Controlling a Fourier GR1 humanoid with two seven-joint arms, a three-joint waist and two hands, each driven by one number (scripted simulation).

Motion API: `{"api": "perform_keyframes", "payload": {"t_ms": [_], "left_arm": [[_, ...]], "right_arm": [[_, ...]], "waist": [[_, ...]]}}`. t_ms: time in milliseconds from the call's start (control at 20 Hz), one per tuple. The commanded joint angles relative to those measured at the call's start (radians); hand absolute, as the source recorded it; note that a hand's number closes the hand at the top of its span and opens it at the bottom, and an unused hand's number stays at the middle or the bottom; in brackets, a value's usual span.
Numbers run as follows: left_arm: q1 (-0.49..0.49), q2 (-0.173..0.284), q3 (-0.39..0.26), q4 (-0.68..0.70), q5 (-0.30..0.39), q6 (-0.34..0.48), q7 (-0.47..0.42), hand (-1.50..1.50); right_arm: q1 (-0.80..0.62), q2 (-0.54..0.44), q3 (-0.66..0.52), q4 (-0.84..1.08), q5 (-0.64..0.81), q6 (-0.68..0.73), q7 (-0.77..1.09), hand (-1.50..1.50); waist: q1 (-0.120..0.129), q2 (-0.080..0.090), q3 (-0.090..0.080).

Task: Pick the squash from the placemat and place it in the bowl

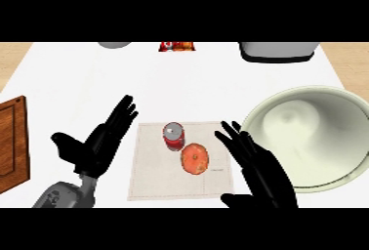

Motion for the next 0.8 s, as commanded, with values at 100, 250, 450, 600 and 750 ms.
{"api": "perform_keyframes", "payload": {"t_ms": [100,250,450,600,750], "left_arm": [[-0.012,-0.016,0.003,0.016,0.004,-0.027,-0.006,0.0],[-0.02,-0.031,0.0,0.023,-0.006,-0.02,-0.001,0.0],[-0.072,-0.004,0.06,0.047,0.019,-0.06,0.032,0.0],[-0.041,-0.066,0.019,0.054,-0.023,-0.044,-0.002,0.0],[-0.034,-0.053,0.012,-0.008,-0.042,-0.011,0.062,0.0]], "right_arm": [[-0.116,0.103,0.104,-0.073,0.166,0.302,0.438,-1.5],[-0.191,0.207,0.131,-0.038,0.154,0.458,0.594,-1.5],[-0.272,0.377,0.088,0.012,0.081,0.599,0.764,-1.5],[-0.26,0.375,0.049,0.049,0.069,0.633,0.784,-1.5],[-0.295,0.384,0.093,0.114,0.067,0.596,0.872,-1.5]], "waist": [[0.017,0.005,0.001],[0.023,0.009,0.002],[0.021,0.011,0.004],[0.015,0.011,0.005],[0.024,0.008,0.006]]}}
